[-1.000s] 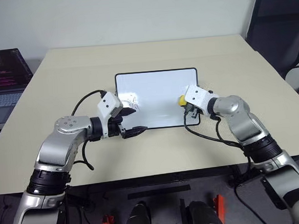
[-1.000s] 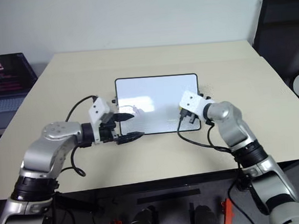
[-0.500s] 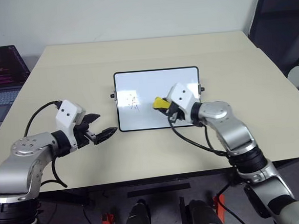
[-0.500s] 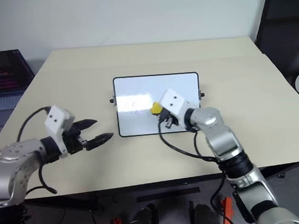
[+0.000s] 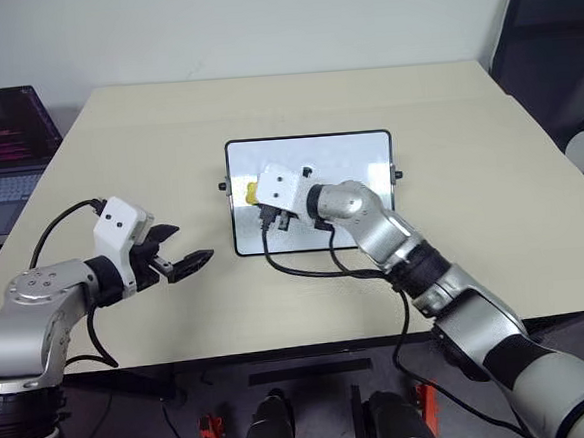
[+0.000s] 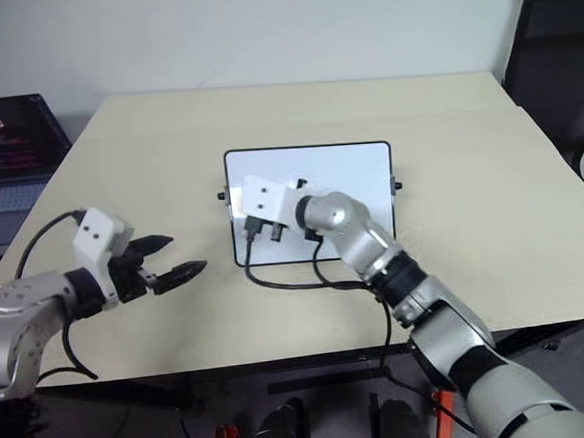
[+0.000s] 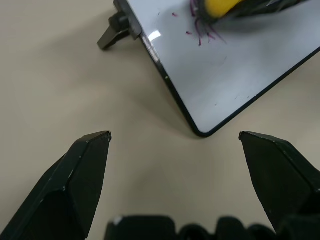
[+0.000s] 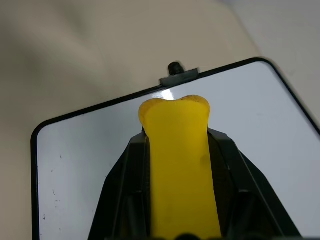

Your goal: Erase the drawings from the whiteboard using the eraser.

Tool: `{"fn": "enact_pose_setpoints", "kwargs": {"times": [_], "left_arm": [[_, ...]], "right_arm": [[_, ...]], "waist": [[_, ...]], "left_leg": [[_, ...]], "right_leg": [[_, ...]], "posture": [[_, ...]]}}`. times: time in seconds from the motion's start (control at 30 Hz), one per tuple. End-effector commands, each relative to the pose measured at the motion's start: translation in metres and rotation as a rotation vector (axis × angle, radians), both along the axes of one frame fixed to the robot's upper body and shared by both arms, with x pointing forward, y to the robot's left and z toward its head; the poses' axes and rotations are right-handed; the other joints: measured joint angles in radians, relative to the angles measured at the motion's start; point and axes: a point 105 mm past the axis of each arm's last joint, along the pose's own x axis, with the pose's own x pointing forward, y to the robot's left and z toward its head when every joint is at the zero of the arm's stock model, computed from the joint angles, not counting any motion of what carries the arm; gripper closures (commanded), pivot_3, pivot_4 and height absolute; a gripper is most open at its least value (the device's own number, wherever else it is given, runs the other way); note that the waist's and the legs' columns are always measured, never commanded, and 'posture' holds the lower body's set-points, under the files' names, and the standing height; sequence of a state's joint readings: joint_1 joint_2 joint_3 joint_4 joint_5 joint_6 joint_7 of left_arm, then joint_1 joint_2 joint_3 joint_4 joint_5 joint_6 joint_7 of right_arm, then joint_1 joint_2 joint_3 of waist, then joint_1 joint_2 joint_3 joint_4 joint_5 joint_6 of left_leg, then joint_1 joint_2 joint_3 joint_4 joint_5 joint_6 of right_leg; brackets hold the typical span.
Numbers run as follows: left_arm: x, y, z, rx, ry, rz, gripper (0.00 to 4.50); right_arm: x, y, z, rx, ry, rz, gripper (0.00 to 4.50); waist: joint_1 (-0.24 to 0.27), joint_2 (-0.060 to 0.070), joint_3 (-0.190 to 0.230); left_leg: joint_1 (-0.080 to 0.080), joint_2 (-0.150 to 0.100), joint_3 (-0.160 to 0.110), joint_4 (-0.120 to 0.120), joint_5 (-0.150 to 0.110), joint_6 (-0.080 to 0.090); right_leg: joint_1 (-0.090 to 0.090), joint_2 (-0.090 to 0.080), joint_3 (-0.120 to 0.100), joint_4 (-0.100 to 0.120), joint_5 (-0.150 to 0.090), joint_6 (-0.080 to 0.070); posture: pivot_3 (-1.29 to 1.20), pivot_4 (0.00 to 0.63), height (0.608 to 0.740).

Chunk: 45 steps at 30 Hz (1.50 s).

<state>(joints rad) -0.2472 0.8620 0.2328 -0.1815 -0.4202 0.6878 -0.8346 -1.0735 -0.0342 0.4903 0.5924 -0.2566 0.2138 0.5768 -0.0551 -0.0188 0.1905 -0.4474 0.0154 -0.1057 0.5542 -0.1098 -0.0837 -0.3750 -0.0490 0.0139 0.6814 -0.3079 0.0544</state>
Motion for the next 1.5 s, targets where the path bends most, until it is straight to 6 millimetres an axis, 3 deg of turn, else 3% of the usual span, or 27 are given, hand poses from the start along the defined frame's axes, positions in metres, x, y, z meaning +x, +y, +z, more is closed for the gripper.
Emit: {"fn": "enact_pose_setpoints", "kwargs": {"times": [0.03, 0.2, 0.43, 0.5, 0.57, 0.67, 0.73, 0.9, 1.07, 1.13, 1.3, 1.33, 1.4, 1.5], "left_arm": [[0.003, -0.001, 0.013, 0.035, -0.046, -0.022, 0.0], [0.003, -0.003, 0.015, 0.035, -0.051, -0.027, 0.0], [0.0, -0.003, 0.012, 0.029, -0.05, -0.023, 0.0], [0.0, -0.003, 0.013, 0.03, -0.053, -0.022, 0.0], [0.001, -0.003, 0.014, 0.031, -0.058, -0.022, 0.0], [0.001, -0.004, 0.014, 0.033, -0.06, -0.028, 0.0], [0.001, -0.005, 0.014, 0.033, -0.059, -0.032, 0.0], [0.0, -0.007, 0.013, 0.03, -0.056, -0.044, 0.0], [-0.001, -0.009, 0.014, 0.028, -0.058, -0.055, 0.0], [-0.001, -0.009, 0.014, 0.026, -0.057, -0.057, 0.0], [-0.001, -0.011, 0.013, 0.022, -0.053, -0.065, 0.0], [-0.001, -0.011, 0.013, 0.021, -0.052, -0.066, 0.0], [-0.001, -0.011, 0.013, 0.021, -0.052, -0.067, 0.0], [-0.001, -0.011, 0.013, 0.02, -0.05, -0.069, 0.0]], "right_arm": [[0.01, 0.007, 0.019, -0.001, -0.016, -0.006, 3.33], [0.028, 0.004, 0.022, -0.099, -0.084, -0.056, 3.33], [0.017, -0.008, -0.022, -0.424, -0.086, 0.106, 3.33], [0.018, -0.01, -0.025, -0.456, -0.107, 0.112, 3.33], [0.021, -0.01, -0.022, -0.455, -0.134, 0.099, 3.33], [0.036, -0.009, 0.01, -0.343, -0.262, -0.017, 3.33], [0.04, -0.009, 0.018, -0.313, -0.292, -0.047, 3.33], [0.038, -0.02, -0.005, -0.436, -0.235, -0.001, 3.33], [0.016, -0.03, -0.046, -0.572, -0.045, 0.158, 3.33], [0.019, -0.029, -0.038, -0.558, -0.106, 0.143, 3.33], [0.042, -0.018, 0.017, -0.343, -0.328, -0.039, 3.33], [0.044, -0.018, 0.02, -0.324, -0.333, -0.05, 3.33], [0.043, -0.019, 0.015, -0.341, -0.304, -0.042, 3.33], [0.036, -0.024, -0.012, -0.442, -0.201, 0.022, 3.33]], "waist": [[-0.001, 0.0, 0.0], [-0.001, 0.0, 0.0], [-0.001, 0.0, 0.0], [-0.001, 0.0, 0.0], [0.0, 0.0, 0.0], [0.002, 0.0, 0.0], [0.003, 0.0, 0.0], [0.006, 0.0, 0.0], [0.007, -0.001, -0.001], [0.006, -0.001, -0.001], [0.007, 0.0, 0.0], [0.008, 0.0, 0.0], [0.009, -0.001, 0.0], [0.007, -0.001, -0.001]], "left_leg": [[0.0, 0.0, 0.0, 0.0, 0.0, 0.0], [0.0, 0.0, 0.0, 0.0, 0.0, 0.0], [0.002, 0.001, 0.0, 0.001, 0.0, 0.0], [0.003, 0.002, 0.0, 0.001, 0.0, 0.0], [0.005, 0.002, 0.0, 0.001, 0.0, 0.0], [0.01, 0.003, -0.001, 0.001, 0.0, -0.001], [0.01, 0.003, -0.001, 0.001, 0.0, -0.001], [0.011, 0.005, -0.001, 0.001, 0.001, -0.002], [0.013, 0.012, 0.0, 0.001, 0.002, -0.003], [0.014, 0.014, 0.0, 0.001, 0.002, -0.003], [0.014, 0.014, 0.0, 0.001, 0.002, -0.003], [0.014, 0.014, 0.0, 0.001, 0.002, -0.003], [0.014, 0.014, 0.0, 0.001, 0.002, -0.003], [0.014, 0.014, 0.0, 0.001, 0.002, -0.003]], "right_leg": [[0.0, 0.0, 0.0, 0.0, 0.0, 0.0], [0.0, 0.001, 0.0, 0.0, 0.0, 0.0], [0.001, 0.002, 0.001, 0.001, 0.0, 0.0], [0.002, 0.002, 0.001, 0.001, 0.0, 0.0], [0.002, 0.002, 0.001, 0.001, -0.001, 0.001], [0.003, 0.003, 0.001, 0.001, -0.002, 0.002], [0.003, 0.003, 0.001, 0.001, -0.002, -0.001], [0.003, 0.005, 0.001, 0.001, -0.002, -0.005], [0.005, 0.012, 0.001, 0.001, 0.0, -0.003], [0.005, 0.013, 0.001, 0.002, 0.0, -0.004], [0.003, 0.014, 0.001, 0.005, -0.001, -0.012], [0.002, 0.014, 0.001, 0.005, -0.001, -0.012], [0.002, 0.014, 0.001, 0.005, 0.0, -0.013], [0.002, 0.014, 0.002, 0.005, 0.0, -0.013]], "posture": [[0.0, 0.15, 0.74], [0.0, 0.15, 0.74], [0.0, 0.15, 0.74], [0.0, 0.15, 0.74], [0.0, 0.15, 0.74], [0.0, 0.15, 0.74], [0.0, 0.15, 0.74], [0.0, 0.15, 0.74], [0.0, 0.15, 0.74], [0.0, 0.15, 0.74], [0.0, 0.15, 0.74], [0.0, 0.15, 0.74], [0.0, 0.15, 0.74], [0.0, 0.15, 0.74]]}}
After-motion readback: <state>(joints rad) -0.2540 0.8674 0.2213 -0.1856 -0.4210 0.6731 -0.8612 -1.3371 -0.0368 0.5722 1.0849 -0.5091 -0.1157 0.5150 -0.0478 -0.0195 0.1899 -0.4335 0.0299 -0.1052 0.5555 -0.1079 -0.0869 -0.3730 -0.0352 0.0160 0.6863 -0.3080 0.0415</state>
